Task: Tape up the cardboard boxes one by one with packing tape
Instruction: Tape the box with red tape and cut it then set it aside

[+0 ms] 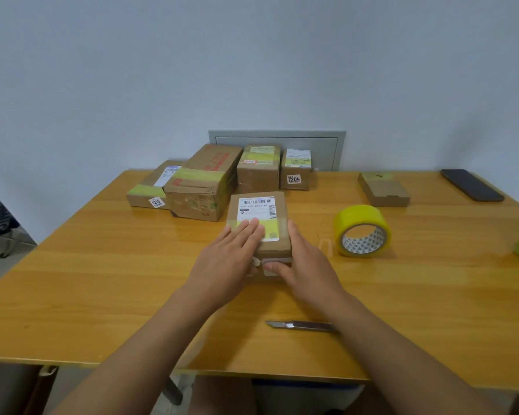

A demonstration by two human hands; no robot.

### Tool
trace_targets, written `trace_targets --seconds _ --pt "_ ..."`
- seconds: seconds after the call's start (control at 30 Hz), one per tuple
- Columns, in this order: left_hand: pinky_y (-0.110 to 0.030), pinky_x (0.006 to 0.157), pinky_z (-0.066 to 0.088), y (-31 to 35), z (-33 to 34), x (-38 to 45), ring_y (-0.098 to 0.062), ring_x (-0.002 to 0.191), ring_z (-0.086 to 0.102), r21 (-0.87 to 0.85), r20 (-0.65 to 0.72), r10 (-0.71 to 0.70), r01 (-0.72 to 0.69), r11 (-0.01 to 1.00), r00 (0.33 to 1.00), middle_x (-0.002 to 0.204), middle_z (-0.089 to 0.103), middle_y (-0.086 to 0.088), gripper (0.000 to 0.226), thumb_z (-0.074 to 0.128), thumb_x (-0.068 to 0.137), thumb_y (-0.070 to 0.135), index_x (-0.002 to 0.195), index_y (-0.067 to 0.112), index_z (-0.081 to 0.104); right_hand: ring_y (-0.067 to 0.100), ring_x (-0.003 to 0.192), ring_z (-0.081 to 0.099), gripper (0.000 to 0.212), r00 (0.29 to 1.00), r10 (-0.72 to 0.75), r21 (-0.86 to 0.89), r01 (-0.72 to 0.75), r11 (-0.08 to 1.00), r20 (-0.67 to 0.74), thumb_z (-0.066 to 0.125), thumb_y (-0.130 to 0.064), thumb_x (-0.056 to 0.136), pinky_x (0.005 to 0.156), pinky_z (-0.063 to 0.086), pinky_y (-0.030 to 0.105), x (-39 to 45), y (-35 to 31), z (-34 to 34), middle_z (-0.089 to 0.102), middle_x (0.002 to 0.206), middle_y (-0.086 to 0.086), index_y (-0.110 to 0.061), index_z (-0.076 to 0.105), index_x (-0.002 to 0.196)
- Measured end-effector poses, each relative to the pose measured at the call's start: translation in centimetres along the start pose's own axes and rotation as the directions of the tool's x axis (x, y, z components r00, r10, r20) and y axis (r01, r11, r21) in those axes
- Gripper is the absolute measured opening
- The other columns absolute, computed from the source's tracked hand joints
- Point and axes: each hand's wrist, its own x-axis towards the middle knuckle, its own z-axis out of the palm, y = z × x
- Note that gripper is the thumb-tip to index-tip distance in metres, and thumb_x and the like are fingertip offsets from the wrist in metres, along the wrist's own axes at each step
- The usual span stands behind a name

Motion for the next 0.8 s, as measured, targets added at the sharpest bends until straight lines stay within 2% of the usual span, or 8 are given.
trace_targets --seconds 0.1,0.2,0.27,0.33,0.4,0.47,0.6,0.8 --pt "-0.035 0.119 0.013 0.1 0.0 -0.3 -0.02 0.149 0.019 -0.032 -0.062 -0.031 0.029 0.999 0.998 0.161 0.019 -0.006 0.081 0.069 0.09 0.026 0.155 0.013 0.023 0.019 0.125 0.051 0.092 0.999 -0.017 0.003 0.017 1.0 -0.037 0.065 -0.046 0.089 0.094 0.045 0.03 -0.1 -0.5 -0.1 0.047 0.146 0.001 -0.021 0.007 0.156" --pt "-0.042 0.117 0.024 0.1 -0.7 0.1 -0.021 0.145 0.023 -0.055 -0.146 -0.067 0.059 0.997 0.987 0.157 0.03 -0.01 0.082 0.076 0.084 0.023 0.152 0.01 0.031 0.021 0.131 0.046 0.088 0.989 -0.116 -0.002 0.117 0.993 -0.092 0.063 -0.043 0.092 0.098 0.046 0.034 0.1 -1.2 -1.3 0.035 0.155 0.001 -0.025 0.006 0.157" --pt "-0.044 0.116 0.022 0.2 -1.4 1.0 -0.022 0.144 0.024 -0.04 -0.209 -0.057 0.05 0.998 0.976 0.156 0.034 -0.011 0.082 0.078 0.081 0.017 0.15 0.007 0.035 0.026 0.133 0.045 0.084 0.967 -0.22 -0.111 0.207 0.972 -0.13 0.063 -0.041 0.092 0.094 0.051 0.04 0.6 -1.6 -2.6 0.022 0.161 0.003 -0.033 0.009 0.156" --pt "-0.047 0.116 0.026 0.5 -2.4 2.4 -0.03 0.145 0.027 -0.007 -0.266 -0.026 0.025 1.0 0.964 0.155 0.036 -0.012 0.079 0.077 0.081 0.014 0.149 0.006 0.037 0.034 0.125 0.053 0.072 0.943 -0.293 -0.256 0.247 0.935 -0.16 0.063 -0.038 0.093 0.084 0.054 0.043 1.5 -1.7 -4.0 0.018 0.162 0.01 -0.033 0.024 0.154" --pt "-0.051 0.114 0.033 0.9 -3.4 4.0 -0.039 0.145 0.029 0.03 -0.317 -0.01 0.021 0.999 0.948 0.154 0.038 -0.016 0.073 0.076 0.083 0.015 0.146 0.004 0.041 0.039 0.116 0.058 0.065 0.932 -0.307 -0.317 0.237 0.918 -0.192 0.063 -0.037 0.093 0.077 0.055 0.045 2.4 -1.6 -5.7 0.021 0.161 0.015 -0.027 0.035 0.15" --pt "-0.051 0.113 0.033 1.5 -4.4 5.8 -0.04 0.144 0.03 0.027 -0.356 -0.062 0.077 0.997 0.932 0.154 0.037 -0.02 0.07 0.075 0.085 0.018 0.145 0.003 0.043 0.042 0.112 0.06 0.064 0.927 -0.288 -0.335 0.2 0.921 -0.239 0.062 -0.038 0.093 0.076 0.055 0.046 3.3 -1.1 -7.7 0.025 0.159 0.017 -0.024 0.037 0.15" --pt "-0.045 0.108 0.04 3.2 -6.3 9.6 -0.031 0.143 0.03 -0.105 -0.299 -0.145 0.118 0.987 0.943 0.16 0.025 -0.012 0.068 0.064 0.094 0.028 0.152 0.011 0.031 0.037 0.124 0.053 0.065 0.93 -0.222 -0.376 0.101 0.921 -0.292 0.055 -0.043 0.096 0.091 0.05 0.046 5.0 0.3 -11.7 0.022 0.161 0.013 -0.029 0.028 0.153" --pt "-0.044 0.103 0.042 5.2 -6.3 16.4 -0.031 0.137 0.039 -0.088 -0.246 -0.034 0.012 0.996 0.969 0.162 0.022 -0.01 0.059 0.054 0.1 0.025 0.153 0.013 0.029 0.035 0.128 0.05 0.066 0.936 -0.155 -0.419 0.009 0.908 -0.315 0.062 -0.046 0.091 0.095 0.049 0.047 7.6 4.8 -16.2 0.03 0.159 0.009 -0.032 0.035 0.15"
